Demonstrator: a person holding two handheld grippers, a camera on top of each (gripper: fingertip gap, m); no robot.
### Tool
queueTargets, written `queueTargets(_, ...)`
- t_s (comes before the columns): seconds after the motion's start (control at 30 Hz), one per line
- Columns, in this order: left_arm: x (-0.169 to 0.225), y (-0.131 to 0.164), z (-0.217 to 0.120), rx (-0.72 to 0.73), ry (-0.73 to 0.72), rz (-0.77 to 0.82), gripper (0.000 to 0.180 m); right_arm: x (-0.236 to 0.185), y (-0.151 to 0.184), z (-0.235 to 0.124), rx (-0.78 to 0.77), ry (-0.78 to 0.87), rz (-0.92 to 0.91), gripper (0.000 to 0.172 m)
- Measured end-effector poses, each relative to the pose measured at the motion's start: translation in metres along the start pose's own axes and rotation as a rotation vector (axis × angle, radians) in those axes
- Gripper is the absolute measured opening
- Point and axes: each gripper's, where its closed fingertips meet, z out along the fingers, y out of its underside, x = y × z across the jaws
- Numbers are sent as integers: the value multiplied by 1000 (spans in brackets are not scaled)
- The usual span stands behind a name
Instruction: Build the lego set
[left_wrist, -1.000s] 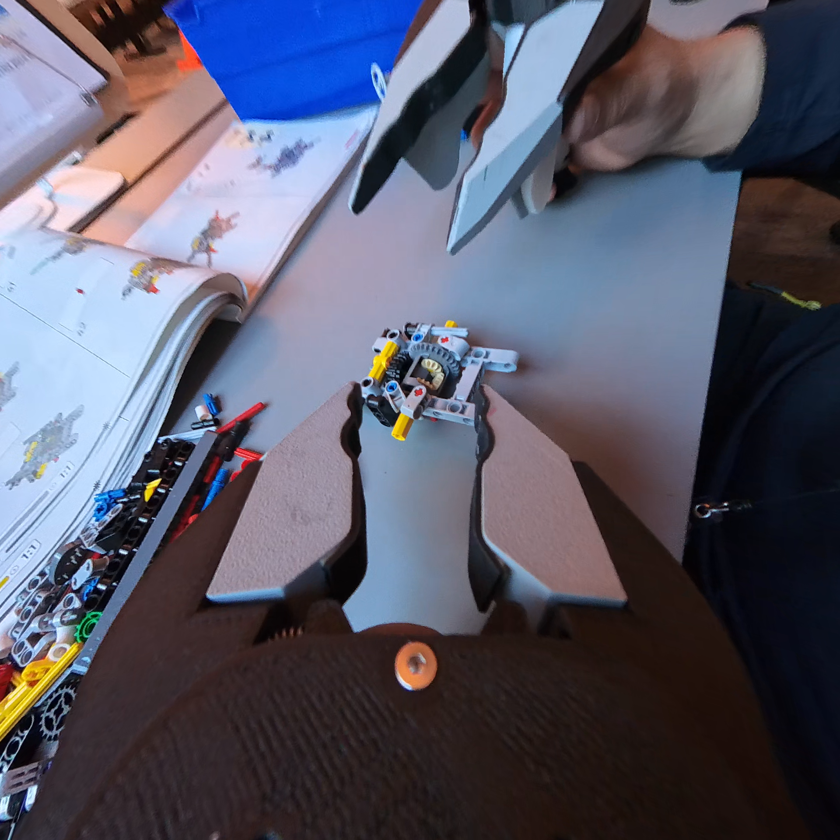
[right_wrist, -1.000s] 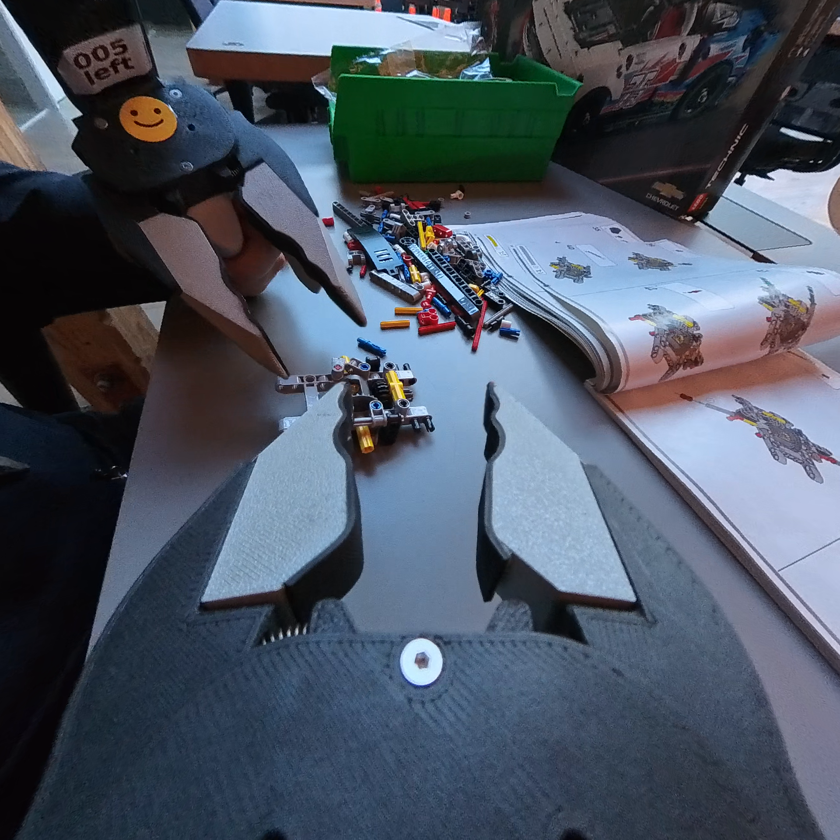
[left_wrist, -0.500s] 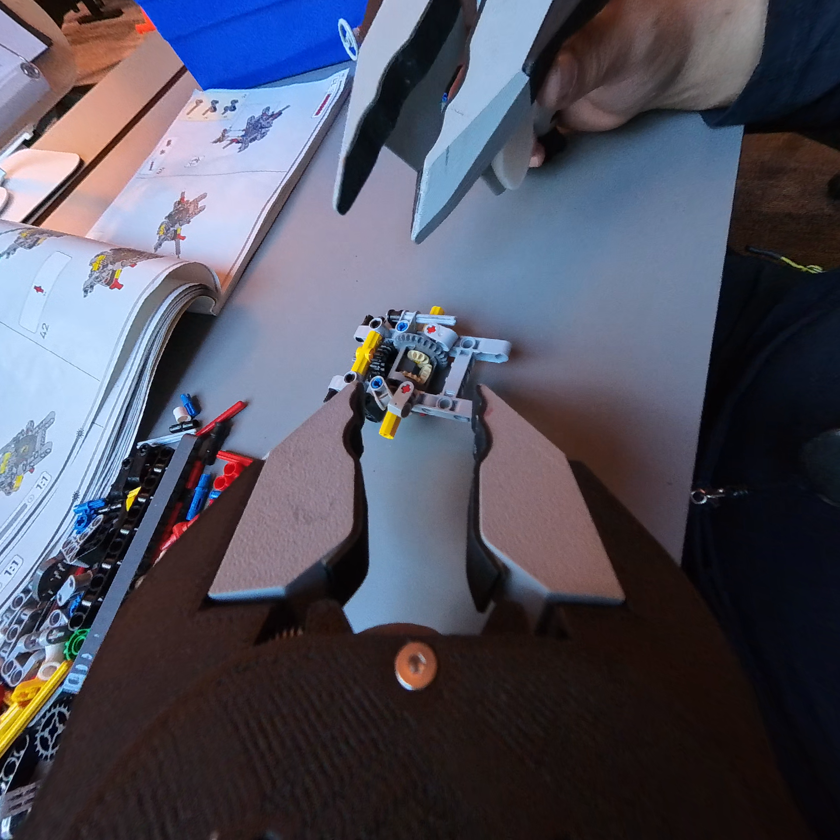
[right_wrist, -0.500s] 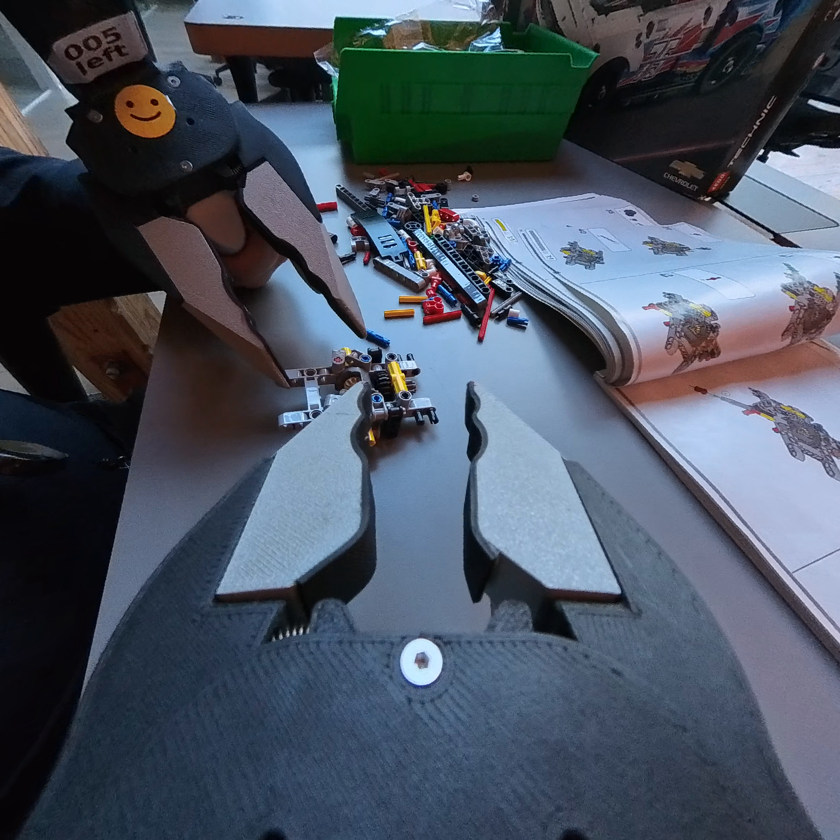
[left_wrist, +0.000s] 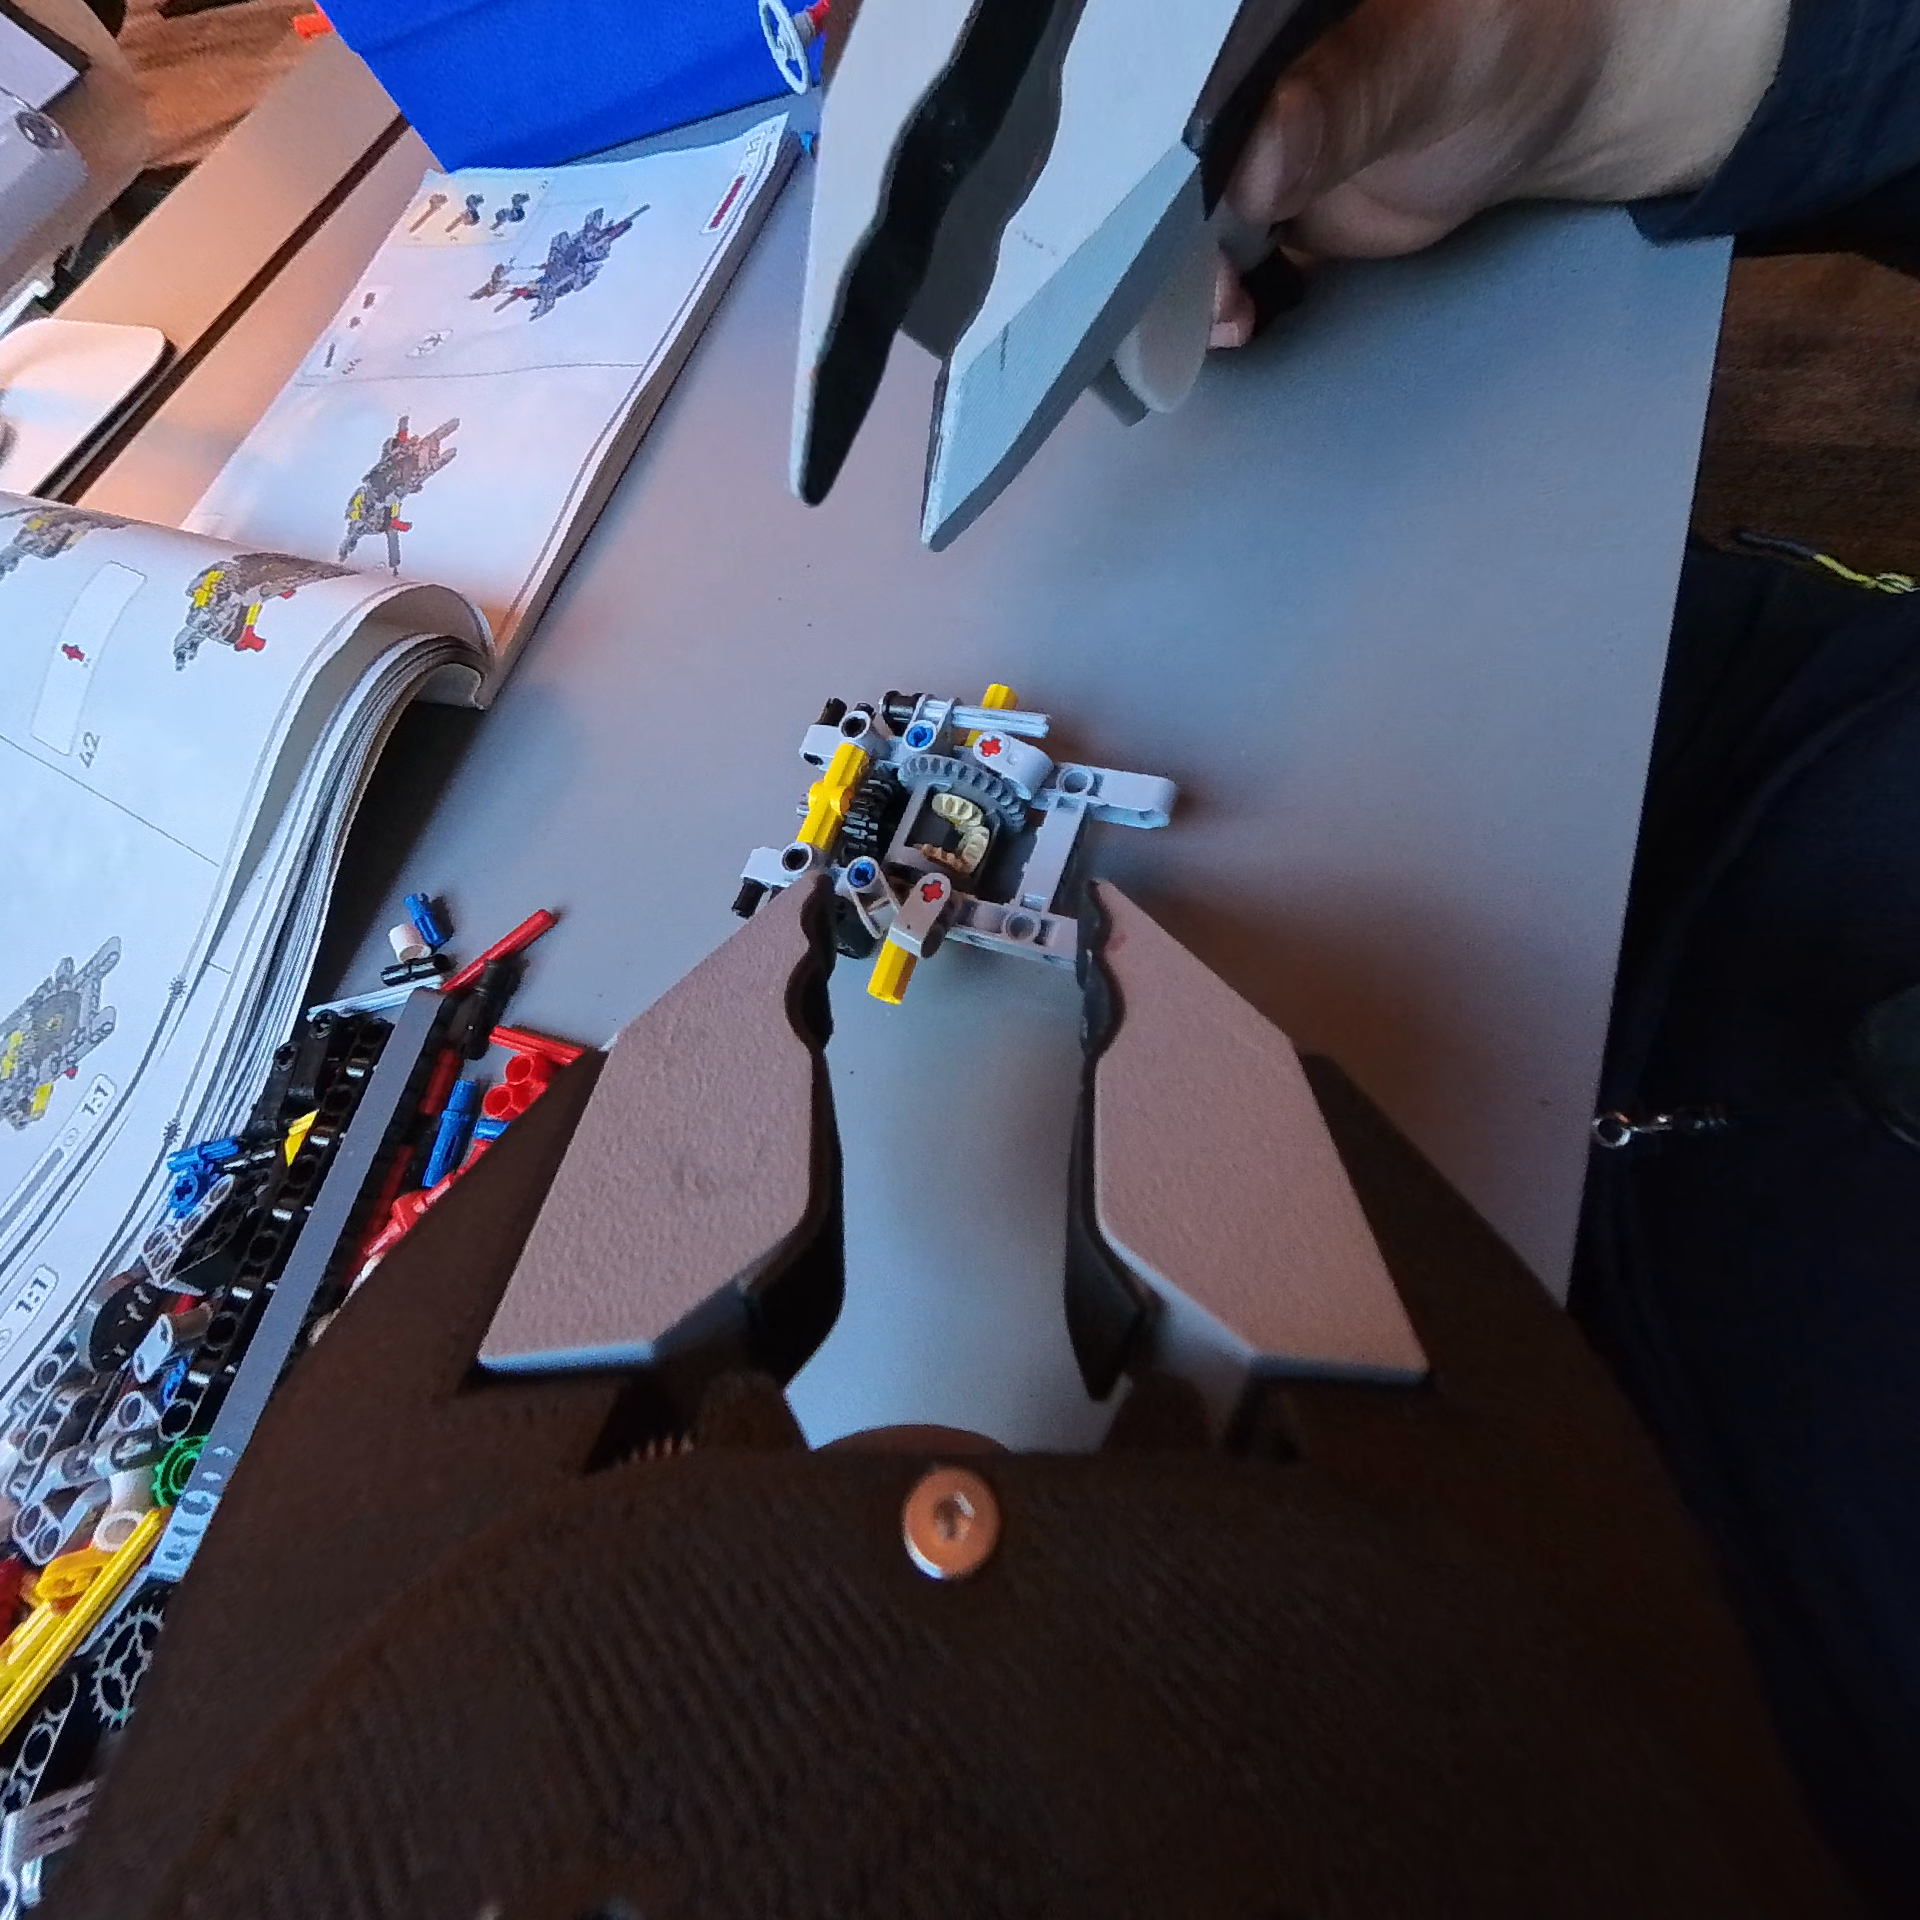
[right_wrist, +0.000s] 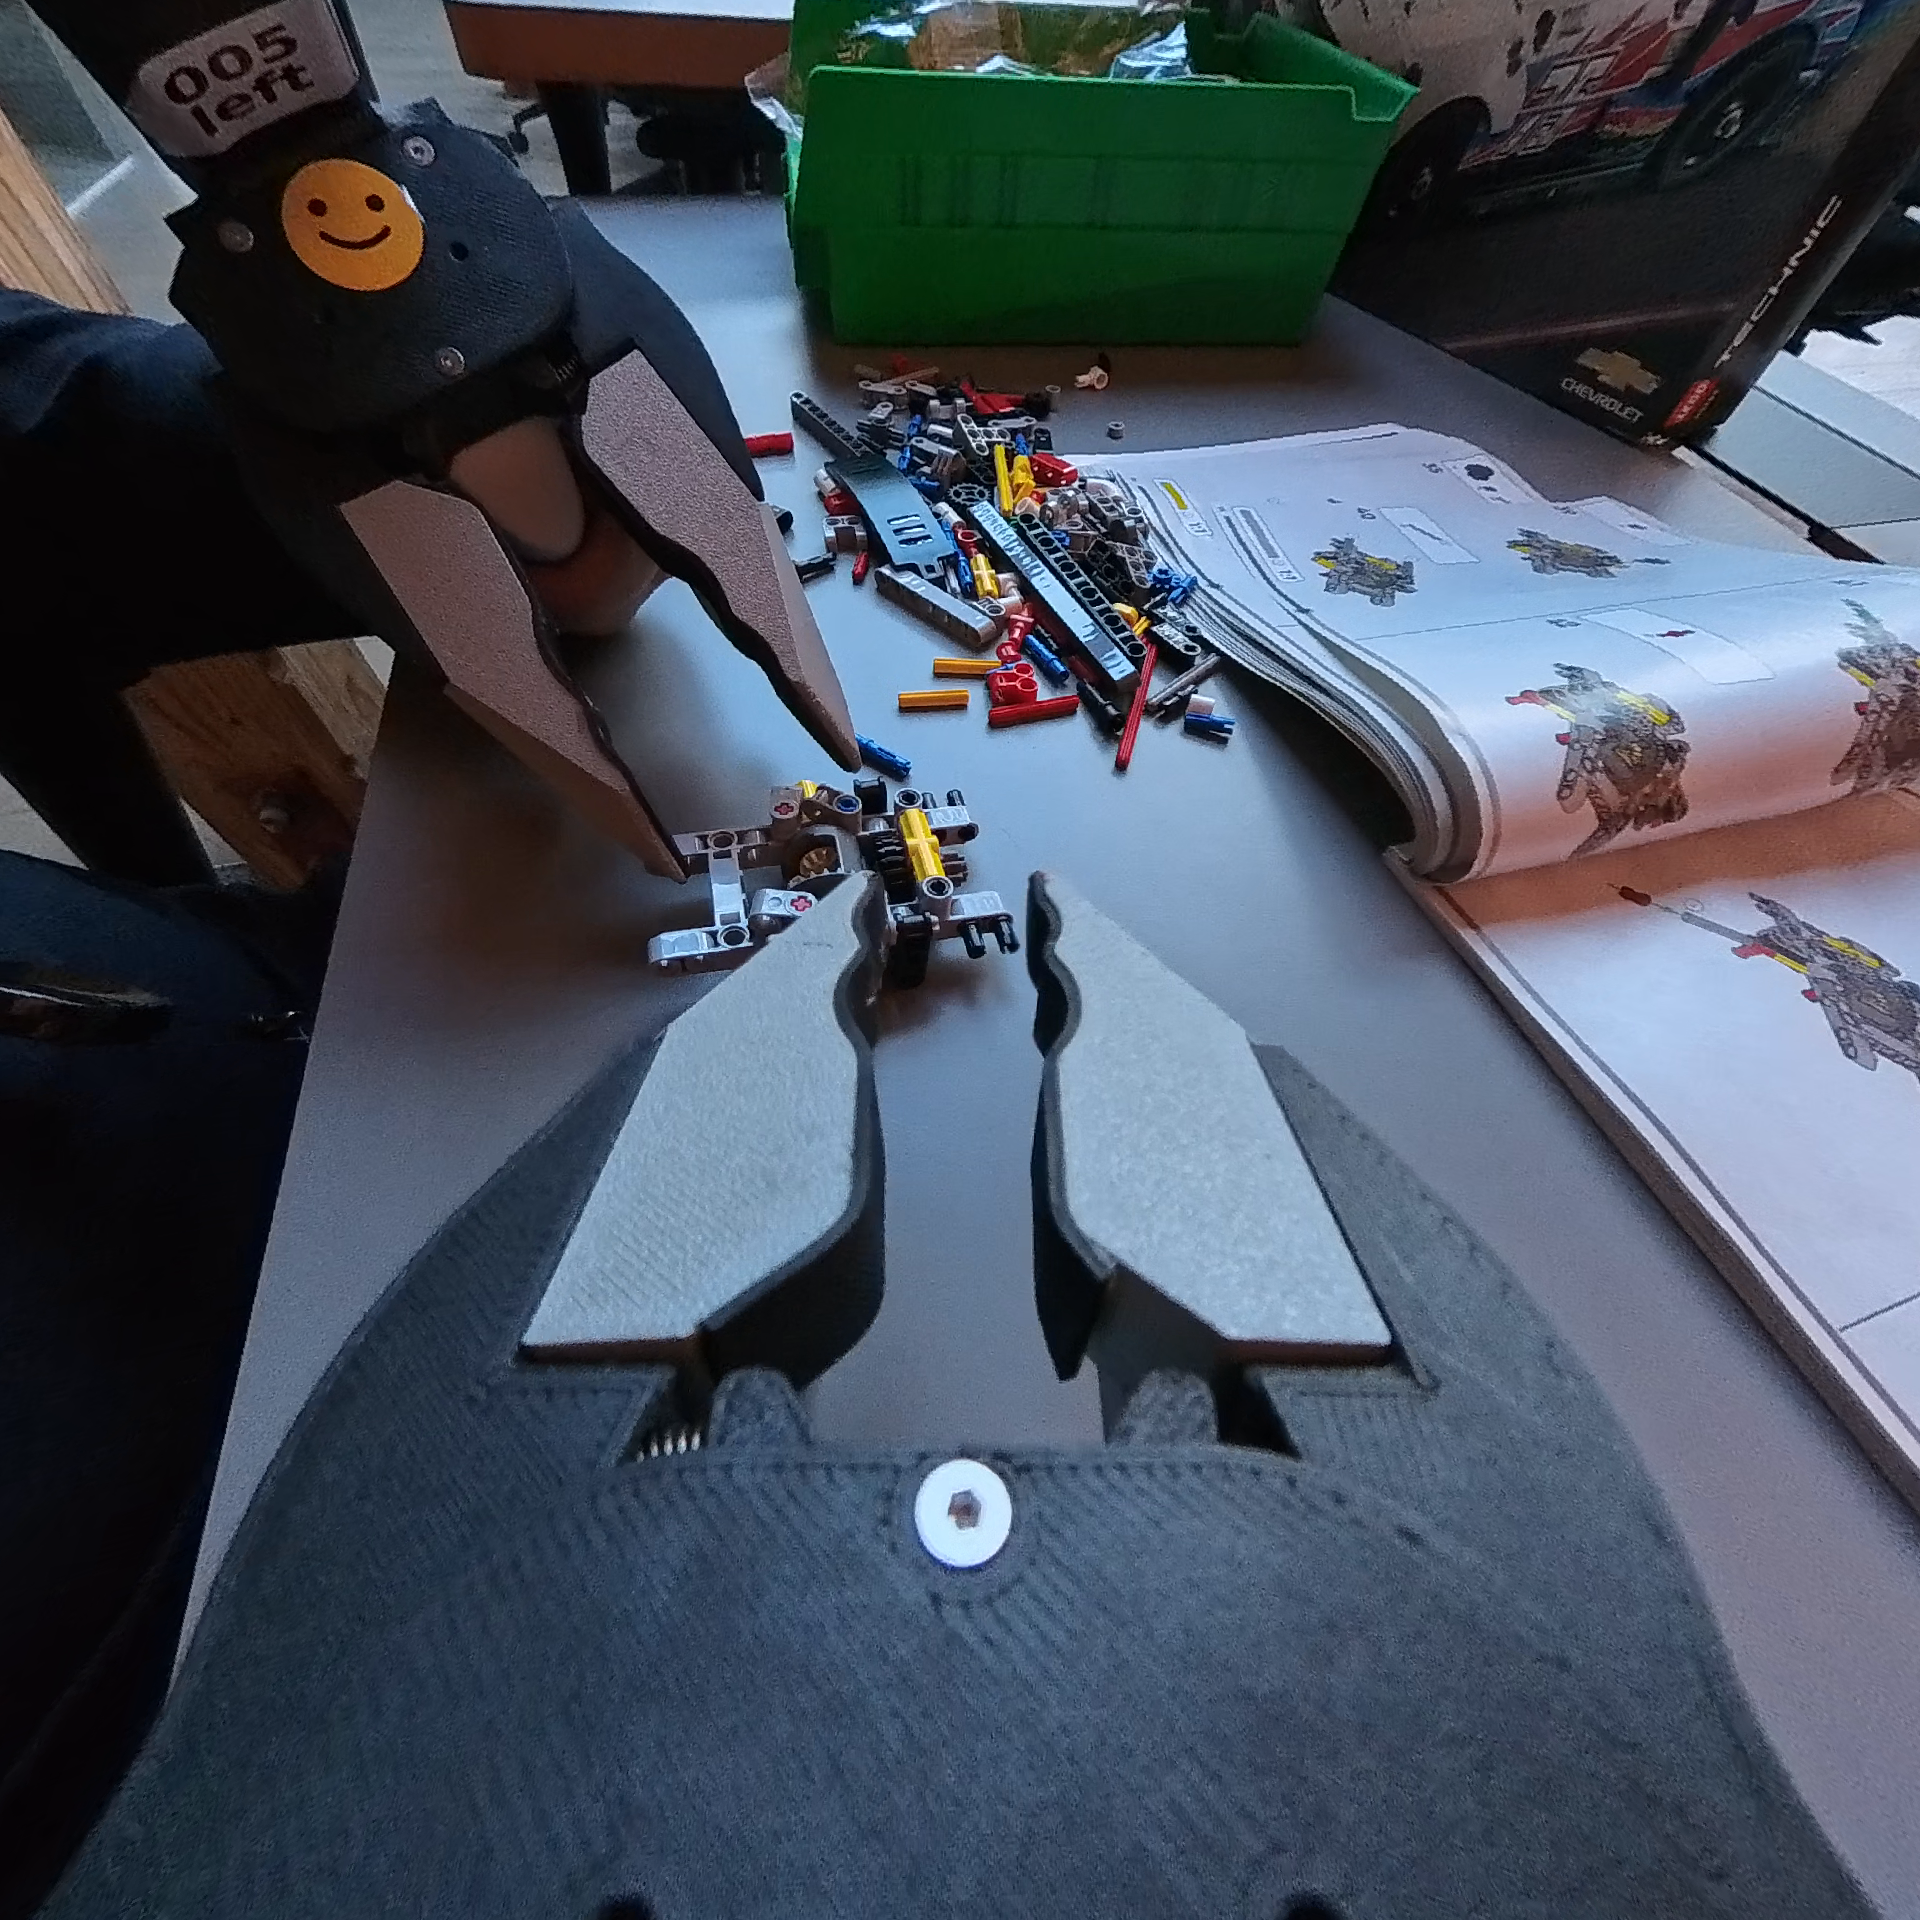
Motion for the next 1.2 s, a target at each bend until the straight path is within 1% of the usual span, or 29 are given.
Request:
queueTargets(0.5,3,-1,0,8,16,7,43,-5,2,2,-19,-27,-13,16)
queueTargets(0.67,7,-9,-7,75,46,19,42,-9,0,0,0,-56,-18,17)
queueTargets(0.73,5,-12,-9,91,31,8,38,-9,-2,-2,16,-66,-11,19)
queueTargets(0.77,7,-16,-10,102,37,1,38,-9,-2,-3,22,-73,-5,20)
queueTargets(0.83,11,-23,-13,101,61,0,32,-7,-3,-5,28,-76,14,21)
queueTargets(0.93,8,-30,-12,44,52,-2,32,-8,-3,-5,27,-87,26,22)
queueTargets(1.0,15,-27,-8,-13,115,-20,28,-8,-1,-4,18,-87,22,23)
queueTargets(1.1,23,-19,0,-116,162,-25,25,-8,0,-3,6,-82,16,22)
queueTargets(1.2,16,-4,5,-249,114,17,23,-8,0,-2,2,-81,15,21)
